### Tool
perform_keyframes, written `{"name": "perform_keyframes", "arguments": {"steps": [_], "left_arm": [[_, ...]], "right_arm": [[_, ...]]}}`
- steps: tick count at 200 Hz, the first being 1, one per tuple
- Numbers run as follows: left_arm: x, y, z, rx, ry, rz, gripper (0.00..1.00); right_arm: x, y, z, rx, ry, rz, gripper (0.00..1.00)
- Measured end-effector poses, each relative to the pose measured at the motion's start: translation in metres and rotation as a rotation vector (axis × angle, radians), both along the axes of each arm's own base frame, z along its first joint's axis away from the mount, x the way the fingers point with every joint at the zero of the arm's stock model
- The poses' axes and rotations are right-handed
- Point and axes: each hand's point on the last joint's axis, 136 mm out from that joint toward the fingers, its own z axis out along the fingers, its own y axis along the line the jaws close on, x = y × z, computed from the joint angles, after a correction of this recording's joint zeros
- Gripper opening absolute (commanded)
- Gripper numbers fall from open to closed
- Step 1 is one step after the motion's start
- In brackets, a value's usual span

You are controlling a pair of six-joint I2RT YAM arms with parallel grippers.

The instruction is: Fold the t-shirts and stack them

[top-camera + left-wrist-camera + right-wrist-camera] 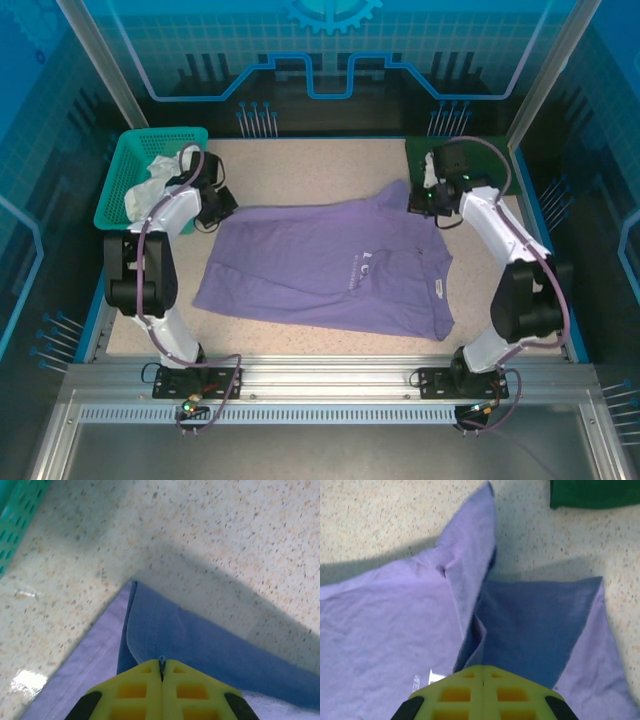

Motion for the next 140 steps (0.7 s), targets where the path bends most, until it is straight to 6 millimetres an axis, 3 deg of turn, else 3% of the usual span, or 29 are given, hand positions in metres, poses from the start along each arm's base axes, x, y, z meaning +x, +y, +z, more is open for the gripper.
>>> {"name": "perform_keyframes", "arguments": {"steps": [66, 124, 140], "left_arm": [[-0.032, 0.012, 0.004, 0.008, 0.020, 0.032, 0.00], [-0.048, 0.027, -0.008, 0.022, 0.079, 0.076, 0.00], [-0.049, 0.027, -0.010, 0.021, 0.089, 0.077, 0.05]], "right_arm": [[-0.065, -0.001, 0.003, 0.033, -0.025, 0.044, 0.00], [-0.106, -0.002, -0.013, 0.057, 0.016, 0.047, 0.00], [-0.114, -0.002, -0.020, 0.059, 0.040, 0.045, 0.00]]}}
